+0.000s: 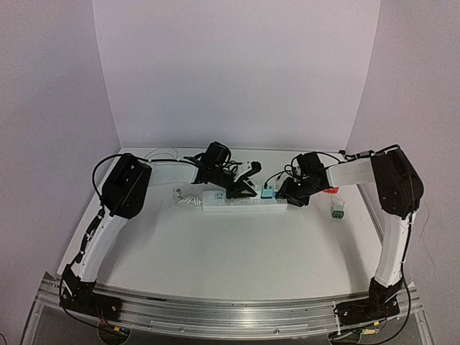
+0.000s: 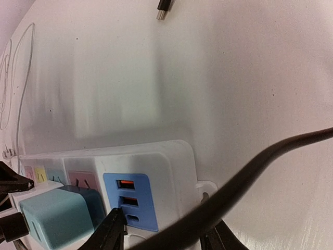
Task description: Pull the plug off the socket
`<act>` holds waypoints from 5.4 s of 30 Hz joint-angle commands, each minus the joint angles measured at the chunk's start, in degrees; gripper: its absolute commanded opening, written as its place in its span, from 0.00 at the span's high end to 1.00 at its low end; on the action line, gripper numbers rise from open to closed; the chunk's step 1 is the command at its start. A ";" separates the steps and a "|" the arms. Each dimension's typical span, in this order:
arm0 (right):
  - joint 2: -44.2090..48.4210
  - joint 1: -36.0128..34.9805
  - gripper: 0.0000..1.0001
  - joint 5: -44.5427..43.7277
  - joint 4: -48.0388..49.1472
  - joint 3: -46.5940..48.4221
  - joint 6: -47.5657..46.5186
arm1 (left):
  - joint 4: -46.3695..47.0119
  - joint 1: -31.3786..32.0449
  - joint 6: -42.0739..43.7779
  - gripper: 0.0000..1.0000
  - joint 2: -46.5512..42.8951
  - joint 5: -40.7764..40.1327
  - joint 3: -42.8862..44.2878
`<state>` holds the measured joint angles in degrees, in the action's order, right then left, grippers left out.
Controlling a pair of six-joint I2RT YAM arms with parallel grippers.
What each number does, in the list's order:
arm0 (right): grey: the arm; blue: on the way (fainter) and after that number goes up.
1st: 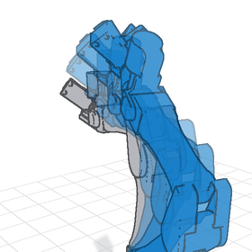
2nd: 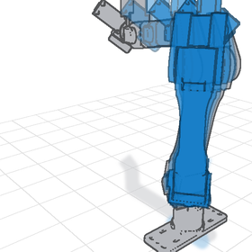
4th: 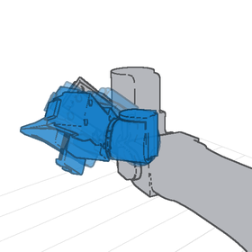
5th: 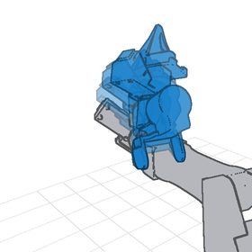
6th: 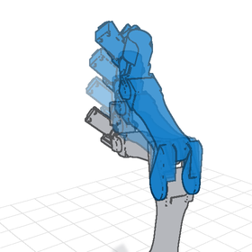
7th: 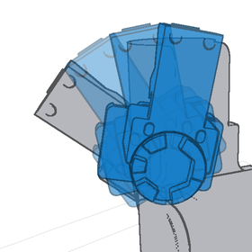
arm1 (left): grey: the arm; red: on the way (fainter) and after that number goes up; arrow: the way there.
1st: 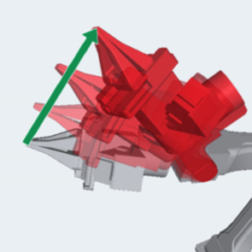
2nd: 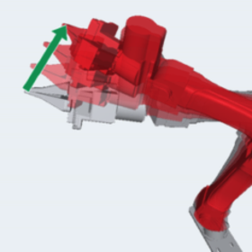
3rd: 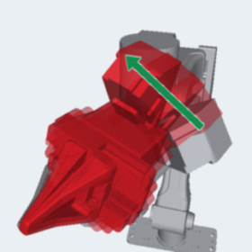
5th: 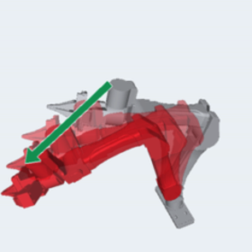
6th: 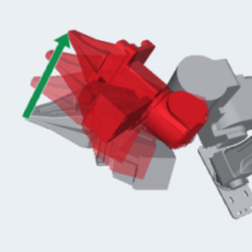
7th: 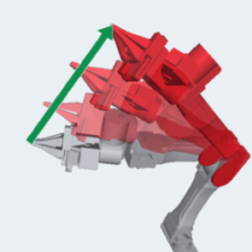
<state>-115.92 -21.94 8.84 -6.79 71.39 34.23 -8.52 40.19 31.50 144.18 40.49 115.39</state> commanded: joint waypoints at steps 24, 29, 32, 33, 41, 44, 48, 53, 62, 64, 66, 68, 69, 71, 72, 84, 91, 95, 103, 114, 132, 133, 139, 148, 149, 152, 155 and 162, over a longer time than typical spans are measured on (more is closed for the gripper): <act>-0.98 -2.21 0.54 -0.86 -2.71 -1.44 -0.89 | 4.21 -1.12 0.80 1.00 -7.13 7.57 7.82; 3.51 -2.17 0.51 -1.29 -2.80 -1.27 -3.16 | 0.65 -1.70 -6.62 1.00 -8.75 5.39 10.47; 7.22 -2.18 0.47 -1.60 -2.91 -1.45 -5.91 | -2.85 -2.01 -14.30 1.00 -8.94 3.43 14.23; 8.71 -2.19 0.45 -1.52 -2.96 -1.54 -7.05 | -4.13 -2.12 -16.96 1.00 -9.20 3.24 14.96; 21.34 -2.20 0.31 1.19 -3.46 -5.90 -18.85 | -4.93 -3.31 -38.19 1.00 -14.56 2.42 11.58; 26.69 -2.40 0.24 1.67 -2.86 -7.64 -23.76 | -5.24 -3.77 -44.52 1.00 -15.41 1.32 11.91; 31.84 -5.33 0.15 -2.81 6.64 -10.88 -32.23 | -6.98 -4.14 -50.15 1.00 -15.89 -0.01 12.29; 30.14 -9.35 0.15 -6.18 36.27 -14.77 -43.90 | -7.10 -4.15 -54.73 1.00 -16.82 1.16 10.10; 15.17 -11.82 0.17 -7.89 44.43 -2.28 -50.44 | -5.36 -4.06 -56.29 1.00 -18.13 2.66 8.48; 13.53 -11.82 0.18 -7.30 44.65 -0.40 -49.53 | -5.13 -4.06 -56.45 1.00 -18.31 2.93 8.30; 12.26 -11.85 0.19 -6.58 44.78 0.99 -48.81 | -4.96 -4.02 -56.79 1.00 -18.36 3.12 8.19; 10.95 -11.84 0.21 -5.75 44.78 1.91 -48.67 | -4.75 -4.05 -57.08 1.00 -18.47 3.25 8.21; 10.46 -11.87 0.21 -5.40 44.80 2.00 -48.73 | -4.63 -4.06 -57.20 1.00 -18.49 3.27 8.25; 9.73 -11.84 0.22 -4.38 44.77 2.31 -48.81 | -4.29 -4.05 -57.37 1.00 -18.55 3.31 8.23; 9.36 -11.83 0.22 -3.49 44.73 2.42 -48.88 | -4.13 -4.07 -57.52 1.00 -18.59 3.35 8.20; 9.15 -11.90 0.21 -1.90 44.94 0.94 -51.15 | -3.00 -4.23 -57.51 1.00 -18.50 3.62 8.37; 7.40 -11.90 0.28 -5.41 44.93 1.64 -52.05 | -2.61 -4.24 -58.02 1.00 -18.67 4.37 8.39; 7.05 -11.90 0.35 -6.07 44.93 1.85 -51.94 | -2.50 -4.12 -58.09 1.00 -18.62 4.83 8.34; 6.91 -11.91 0.44 -6.07 45.10 2.71 -51.18 | -2.84 -4.15 -58.57 1.00 -18.43 5.01 7.83; 6.93 -11.91 1.00 -8.56 44.96 2.79 -46.70 | -4.20 -4.17 -56.60 1.00 -18.46 4.62 7.10; 3.69 -4.51 1.00 -22.88 2.04 24.56 -27.48 | -3.00 -9.88 -33.64 0.00 -21.13 -2.93 11.35; 3.17 -3.15 1.00 -22.85 0.24 26.45 -26.31 | -3.30 -10.06 -32.67 0.00 -21.35 -3.50 11.44; -0.20 5.20 1.00 -23.46 -8.92 35.85 -22.93 | -4.18 -10.37 -26.98 0.00 -22.30 -5.91 11.25; 1.81 17.08 1.00 -22.50 -15.95 33.15 -23.14 | -6.08 -10.39 -24.03 0.00 -22.95 -4.38 11.00; 2.14 18.76 1.00 -22.15 -17.07 32.31 -23.65 | -6.34 -10.39 -23.86 0.00 -23.06 -4.19 10.78; 2.72 22.39 1.00 -20.95 -19.96 28.97 -25.43 | -7.18 -10.37 -23.51 0.01 -23.22 -3.53 10.39; 4.33 25.55 1.00 -19.04 -21.39 23.96 -27.64 | -7.95 -10.37 -23.49 0.01 -23.44 -3.05 10.00; 8.24 30.62 1.00 -10.78 -22.25 13.53 -29.90 | -8.84 -10.39 -23.19 0.01 -24.33 -1.88 7.92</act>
<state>-112.83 7.39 -8.46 -27.80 87.46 6.95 -16.55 29.69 7.47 124.53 36.93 124.12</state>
